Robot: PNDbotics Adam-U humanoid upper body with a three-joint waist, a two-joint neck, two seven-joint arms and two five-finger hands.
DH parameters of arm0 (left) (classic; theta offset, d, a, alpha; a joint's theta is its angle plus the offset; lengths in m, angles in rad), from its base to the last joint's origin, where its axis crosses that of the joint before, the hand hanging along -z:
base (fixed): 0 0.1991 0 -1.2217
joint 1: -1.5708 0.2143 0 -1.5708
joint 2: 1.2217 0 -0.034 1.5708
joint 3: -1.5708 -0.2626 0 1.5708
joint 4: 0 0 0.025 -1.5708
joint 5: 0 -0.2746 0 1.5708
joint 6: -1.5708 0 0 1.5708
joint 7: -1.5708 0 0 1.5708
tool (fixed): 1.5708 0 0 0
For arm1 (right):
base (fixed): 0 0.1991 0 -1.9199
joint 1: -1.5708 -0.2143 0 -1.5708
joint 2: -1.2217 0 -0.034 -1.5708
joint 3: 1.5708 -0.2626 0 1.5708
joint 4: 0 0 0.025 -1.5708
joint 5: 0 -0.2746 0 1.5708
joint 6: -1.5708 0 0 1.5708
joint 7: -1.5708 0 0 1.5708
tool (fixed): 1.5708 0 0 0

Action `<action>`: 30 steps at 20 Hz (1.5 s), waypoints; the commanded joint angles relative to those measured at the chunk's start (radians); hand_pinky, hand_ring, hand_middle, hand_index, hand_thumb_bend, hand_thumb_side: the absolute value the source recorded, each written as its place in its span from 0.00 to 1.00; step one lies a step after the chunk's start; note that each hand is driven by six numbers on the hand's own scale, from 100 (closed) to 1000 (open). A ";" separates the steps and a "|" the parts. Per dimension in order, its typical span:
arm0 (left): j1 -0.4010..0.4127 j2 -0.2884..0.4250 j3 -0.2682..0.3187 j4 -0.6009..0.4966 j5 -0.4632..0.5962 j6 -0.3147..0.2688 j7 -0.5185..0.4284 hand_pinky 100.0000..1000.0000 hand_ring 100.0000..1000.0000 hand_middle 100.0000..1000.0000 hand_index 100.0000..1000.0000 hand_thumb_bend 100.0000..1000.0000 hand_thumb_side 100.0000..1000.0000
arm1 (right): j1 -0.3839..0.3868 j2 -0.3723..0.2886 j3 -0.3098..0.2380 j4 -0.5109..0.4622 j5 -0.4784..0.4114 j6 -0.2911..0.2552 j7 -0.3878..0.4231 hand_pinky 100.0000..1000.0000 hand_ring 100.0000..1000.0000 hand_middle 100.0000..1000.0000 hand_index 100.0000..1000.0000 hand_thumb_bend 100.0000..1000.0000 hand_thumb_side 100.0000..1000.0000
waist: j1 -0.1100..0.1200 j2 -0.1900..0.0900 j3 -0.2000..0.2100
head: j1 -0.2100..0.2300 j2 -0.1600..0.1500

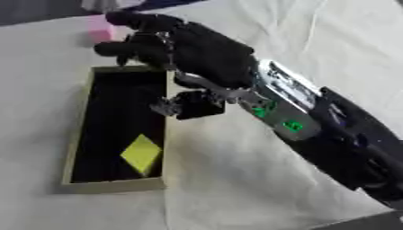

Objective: Pick up objects on the table and place them in the box.

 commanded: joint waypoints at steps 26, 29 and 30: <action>-0.135 0.124 -0.036 0.013 -0.047 -0.019 -0.051 0.57 0.48 0.61 0.83 0.14 0.72 | -0.150 -0.121 -0.162 -0.008 -0.348 0.284 0.213 0.88 1.00 0.60 0.97 0.00 0.22 | -0.012 0.010 0.025 | -0.027 -0.020; -0.230 0.226 -0.046 0.077 -0.133 -0.061 -0.072 0.61 0.52 0.66 0.87 0.24 0.69 | -0.135 -0.147 -0.203 -0.010 -0.451 0.215 0.133 0.87 1.00 0.59 0.96 0.00 0.19 | -0.008 -0.003 0.004 | -0.003 -0.005; -0.261 0.259 -0.052 0.106 -0.162 -0.077 -0.079 0.61 0.53 0.67 0.87 0.25 0.69 | -0.129 -0.157 -0.218 -0.010 -0.486 0.188 0.107 0.87 1.00 0.59 0.95 0.00 0.20 | -0.008 -0.007 -0.004 | 0.007 -0.001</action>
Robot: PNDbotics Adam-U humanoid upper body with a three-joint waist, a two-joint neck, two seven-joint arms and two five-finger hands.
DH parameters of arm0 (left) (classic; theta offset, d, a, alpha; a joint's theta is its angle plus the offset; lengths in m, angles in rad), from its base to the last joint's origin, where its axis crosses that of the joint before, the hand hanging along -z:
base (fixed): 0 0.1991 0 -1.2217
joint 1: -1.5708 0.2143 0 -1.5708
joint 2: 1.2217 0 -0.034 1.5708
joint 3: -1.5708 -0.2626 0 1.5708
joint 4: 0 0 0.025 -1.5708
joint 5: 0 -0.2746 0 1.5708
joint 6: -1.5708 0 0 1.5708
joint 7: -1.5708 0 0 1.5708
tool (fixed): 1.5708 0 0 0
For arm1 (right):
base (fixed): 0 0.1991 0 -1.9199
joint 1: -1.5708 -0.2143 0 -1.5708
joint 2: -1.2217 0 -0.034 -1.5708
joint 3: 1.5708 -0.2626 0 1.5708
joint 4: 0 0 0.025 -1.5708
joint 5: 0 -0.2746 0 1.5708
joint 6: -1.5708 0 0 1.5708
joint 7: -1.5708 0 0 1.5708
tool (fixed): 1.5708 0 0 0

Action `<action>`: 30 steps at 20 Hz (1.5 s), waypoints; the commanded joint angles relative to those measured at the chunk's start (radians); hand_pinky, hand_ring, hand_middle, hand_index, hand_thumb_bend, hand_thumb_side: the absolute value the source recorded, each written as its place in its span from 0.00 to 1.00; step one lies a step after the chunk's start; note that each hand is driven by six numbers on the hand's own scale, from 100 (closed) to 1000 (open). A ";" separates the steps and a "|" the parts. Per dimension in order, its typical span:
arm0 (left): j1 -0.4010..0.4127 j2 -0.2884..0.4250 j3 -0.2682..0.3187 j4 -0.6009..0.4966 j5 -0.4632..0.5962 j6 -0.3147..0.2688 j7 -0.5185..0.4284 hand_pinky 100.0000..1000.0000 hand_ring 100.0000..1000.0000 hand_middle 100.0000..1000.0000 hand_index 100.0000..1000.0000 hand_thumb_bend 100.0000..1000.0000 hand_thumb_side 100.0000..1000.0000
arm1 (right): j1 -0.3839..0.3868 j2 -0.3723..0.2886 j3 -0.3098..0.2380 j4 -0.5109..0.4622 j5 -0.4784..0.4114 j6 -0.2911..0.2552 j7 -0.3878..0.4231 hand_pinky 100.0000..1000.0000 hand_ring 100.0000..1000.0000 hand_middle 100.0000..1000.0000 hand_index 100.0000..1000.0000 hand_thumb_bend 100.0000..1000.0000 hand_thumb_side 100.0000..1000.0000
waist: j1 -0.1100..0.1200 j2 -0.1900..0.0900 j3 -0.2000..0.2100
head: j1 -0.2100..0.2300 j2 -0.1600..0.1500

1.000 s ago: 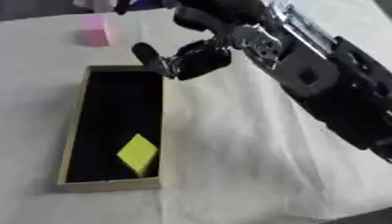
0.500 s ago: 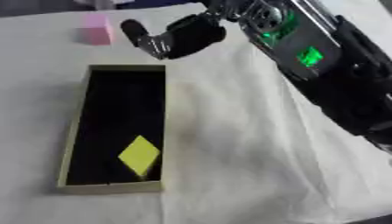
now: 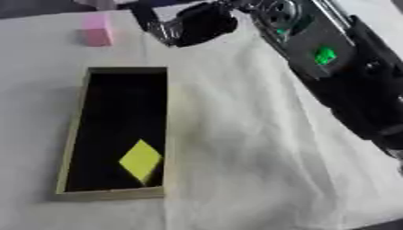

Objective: Pick up objects on the table and place them in the box.

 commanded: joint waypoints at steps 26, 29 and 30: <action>-0.495 0.321 -0.166 0.688 -0.532 -0.324 -0.287 0.77 0.71 0.80 0.92 0.53 0.60 | 0.480 -0.155 -0.340 -0.018 -0.379 -0.554 -0.411 0.87 0.99 0.62 0.90 0.00 0.44 | 0.029 -0.086 -0.220 | 0.307 0.059; -0.534 0.308 -0.163 0.757 -0.558 -0.335 -0.307 0.78 0.72 0.80 0.92 0.56 0.59 | 0.525 -0.125 -0.345 -0.018 -0.355 -0.580 -0.442 0.87 0.99 0.62 0.90 0.00 0.47 | 0.040 -0.088 -0.246 | 0.335 0.059; -0.547 0.303 -0.161 0.779 -0.569 -0.336 -0.313 0.79 0.72 0.80 0.92 0.58 0.60 | 0.540 -0.115 -0.346 -0.018 -0.345 -0.590 -0.450 0.87 0.99 0.61 0.90 0.00 0.47 | 0.044 -0.088 -0.256 | 0.345 0.059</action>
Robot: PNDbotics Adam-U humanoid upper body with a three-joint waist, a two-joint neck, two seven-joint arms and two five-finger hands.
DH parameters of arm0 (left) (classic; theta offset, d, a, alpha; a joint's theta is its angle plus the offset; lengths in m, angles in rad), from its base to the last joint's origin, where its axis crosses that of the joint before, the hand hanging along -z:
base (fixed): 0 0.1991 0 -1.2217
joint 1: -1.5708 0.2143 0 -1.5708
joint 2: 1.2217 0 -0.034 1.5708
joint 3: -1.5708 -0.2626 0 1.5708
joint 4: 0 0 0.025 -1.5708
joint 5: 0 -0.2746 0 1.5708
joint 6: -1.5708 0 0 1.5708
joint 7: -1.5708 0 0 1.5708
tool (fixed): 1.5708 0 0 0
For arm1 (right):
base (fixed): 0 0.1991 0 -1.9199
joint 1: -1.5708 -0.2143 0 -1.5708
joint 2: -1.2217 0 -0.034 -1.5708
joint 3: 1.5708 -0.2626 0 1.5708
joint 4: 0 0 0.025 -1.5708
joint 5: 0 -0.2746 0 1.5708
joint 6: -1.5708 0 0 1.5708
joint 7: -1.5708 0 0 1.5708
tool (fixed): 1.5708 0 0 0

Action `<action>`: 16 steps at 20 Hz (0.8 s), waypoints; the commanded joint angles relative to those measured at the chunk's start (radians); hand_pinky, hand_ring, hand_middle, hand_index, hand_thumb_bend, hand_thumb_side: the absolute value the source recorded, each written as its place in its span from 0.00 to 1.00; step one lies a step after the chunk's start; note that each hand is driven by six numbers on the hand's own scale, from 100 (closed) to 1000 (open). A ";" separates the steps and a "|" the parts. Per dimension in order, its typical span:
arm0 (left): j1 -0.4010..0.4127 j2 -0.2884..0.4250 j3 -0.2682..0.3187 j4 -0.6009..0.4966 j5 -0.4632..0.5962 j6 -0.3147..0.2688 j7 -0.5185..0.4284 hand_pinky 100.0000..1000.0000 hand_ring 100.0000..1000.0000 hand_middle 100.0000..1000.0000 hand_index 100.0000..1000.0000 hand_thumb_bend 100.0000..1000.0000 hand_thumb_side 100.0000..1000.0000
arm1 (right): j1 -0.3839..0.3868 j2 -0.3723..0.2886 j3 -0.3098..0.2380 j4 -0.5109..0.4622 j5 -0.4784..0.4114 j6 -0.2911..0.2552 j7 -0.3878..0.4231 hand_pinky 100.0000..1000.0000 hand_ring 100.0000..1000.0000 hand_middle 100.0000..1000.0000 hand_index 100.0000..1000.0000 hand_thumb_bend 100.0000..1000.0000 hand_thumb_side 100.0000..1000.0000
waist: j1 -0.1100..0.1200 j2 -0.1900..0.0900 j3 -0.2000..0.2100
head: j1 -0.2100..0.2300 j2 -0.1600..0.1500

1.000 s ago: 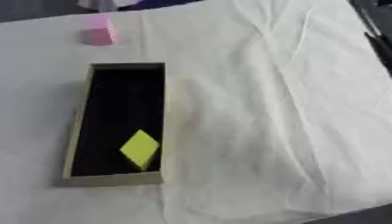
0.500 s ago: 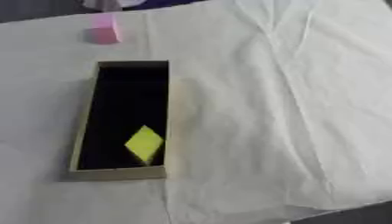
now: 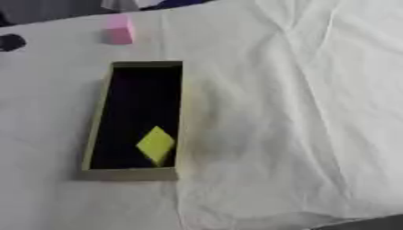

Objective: Pick up objects on the table and place them in the box.

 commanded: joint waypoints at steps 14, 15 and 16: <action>-0.157 -0.069 0.045 0.286 -0.139 -0.011 -0.082 0.78 0.73 0.81 0.93 0.52 0.47 | 0.110 0.112 0.000 -0.011 0.154 -0.060 -0.095 0.88 1.00 0.58 0.88 0.00 0.56 | 0.032 0.000 -0.100 | 0.095 -0.015; -0.161 -0.074 0.048 0.295 -0.142 -0.007 -0.086 0.78 0.73 0.81 0.93 0.52 0.47 | 0.111 0.118 0.002 -0.011 0.158 -0.060 -0.097 0.88 1.00 0.58 0.88 0.00 0.57 | 0.034 0.002 -0.104 | 0.097 -0.015; -0.165 -0.078 0.050 0.304 -0.146 -0.002 -0.090 0.78 0.73 0.82 0.93 0.50 0.44 | 0.112 0.123 0.004 -0.011 0.161 -0.061 -0.099 0.88 1.00 0.58 0.87 0.00 0.57 | 0.035 0.004 -0.108 | 0.102 -0.014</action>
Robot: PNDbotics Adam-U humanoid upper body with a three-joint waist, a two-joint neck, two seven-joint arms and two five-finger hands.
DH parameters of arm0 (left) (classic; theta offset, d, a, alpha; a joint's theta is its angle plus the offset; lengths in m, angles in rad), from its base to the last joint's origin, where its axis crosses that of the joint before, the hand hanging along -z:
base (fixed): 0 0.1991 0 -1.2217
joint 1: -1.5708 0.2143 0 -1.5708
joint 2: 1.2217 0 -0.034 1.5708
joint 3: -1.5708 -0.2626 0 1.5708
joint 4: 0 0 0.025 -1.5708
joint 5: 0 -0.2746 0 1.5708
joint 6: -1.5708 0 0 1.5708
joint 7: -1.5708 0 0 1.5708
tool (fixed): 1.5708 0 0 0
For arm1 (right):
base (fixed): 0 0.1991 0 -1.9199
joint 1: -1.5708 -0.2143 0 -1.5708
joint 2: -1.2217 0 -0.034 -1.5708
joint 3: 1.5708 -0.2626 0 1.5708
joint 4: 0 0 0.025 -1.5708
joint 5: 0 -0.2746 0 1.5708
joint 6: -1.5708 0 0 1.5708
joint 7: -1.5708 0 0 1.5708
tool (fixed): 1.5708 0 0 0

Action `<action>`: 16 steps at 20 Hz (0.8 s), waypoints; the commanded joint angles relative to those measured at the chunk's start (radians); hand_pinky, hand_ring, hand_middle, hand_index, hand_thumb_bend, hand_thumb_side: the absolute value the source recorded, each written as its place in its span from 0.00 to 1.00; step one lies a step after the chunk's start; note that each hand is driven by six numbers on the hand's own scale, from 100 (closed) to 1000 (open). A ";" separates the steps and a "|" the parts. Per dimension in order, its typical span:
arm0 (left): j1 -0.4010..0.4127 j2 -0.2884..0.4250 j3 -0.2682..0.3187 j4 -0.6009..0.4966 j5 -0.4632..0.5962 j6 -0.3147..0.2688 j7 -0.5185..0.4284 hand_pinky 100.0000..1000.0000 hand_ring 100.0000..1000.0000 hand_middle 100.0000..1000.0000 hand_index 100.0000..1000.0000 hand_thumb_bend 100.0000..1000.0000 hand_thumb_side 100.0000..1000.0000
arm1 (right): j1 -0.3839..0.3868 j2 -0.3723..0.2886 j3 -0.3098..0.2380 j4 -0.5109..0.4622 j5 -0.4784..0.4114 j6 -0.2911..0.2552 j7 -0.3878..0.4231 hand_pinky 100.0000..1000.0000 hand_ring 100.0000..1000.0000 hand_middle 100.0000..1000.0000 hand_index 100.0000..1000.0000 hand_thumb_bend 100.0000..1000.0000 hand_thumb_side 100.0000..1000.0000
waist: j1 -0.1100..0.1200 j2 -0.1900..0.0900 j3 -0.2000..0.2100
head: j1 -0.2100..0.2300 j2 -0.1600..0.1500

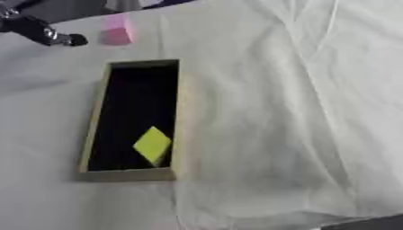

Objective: Pick up objects on the table and place them in the box.

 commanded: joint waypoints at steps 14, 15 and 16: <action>-0.080 -0.009 0.063 0.114 -0.122 0.112 -0.001 0.79 0.75 0.87 0.97 0.42 0.15 | -0.001 0.037 0.021 -0.011 0.064 -0.012 -0.011 0.88 1.00 0.57 0.86 0.00 0.57 | 0.010 0.016 -0.063 | 0.065 -0.045; -0.082 -0.009 0.065 0.114 -0.125 0.111 0.008 0.79 0.75 0.87 0.97 0.42 0.13 | 0.000 0.041 0.022 -0.011 0.067 -0.009 -0.011 0.88 1.00 0.56 0.86 0.00 0.57 | 0.012 0.018 -0.066 | 0.064 -0.048; -0.083 -0.008 0.066 0.114 -0.129 0.110 0.020 0.79 0.75 0.87 0.97 0.42 0.11 | 0.001 0.045 0.024 -0.011 0.069 -0.005 -0.010 0.89 1.00 0.56 0.86 0.00 0.56 | 0.013 0.019 -0.068 | 0.063 -0.052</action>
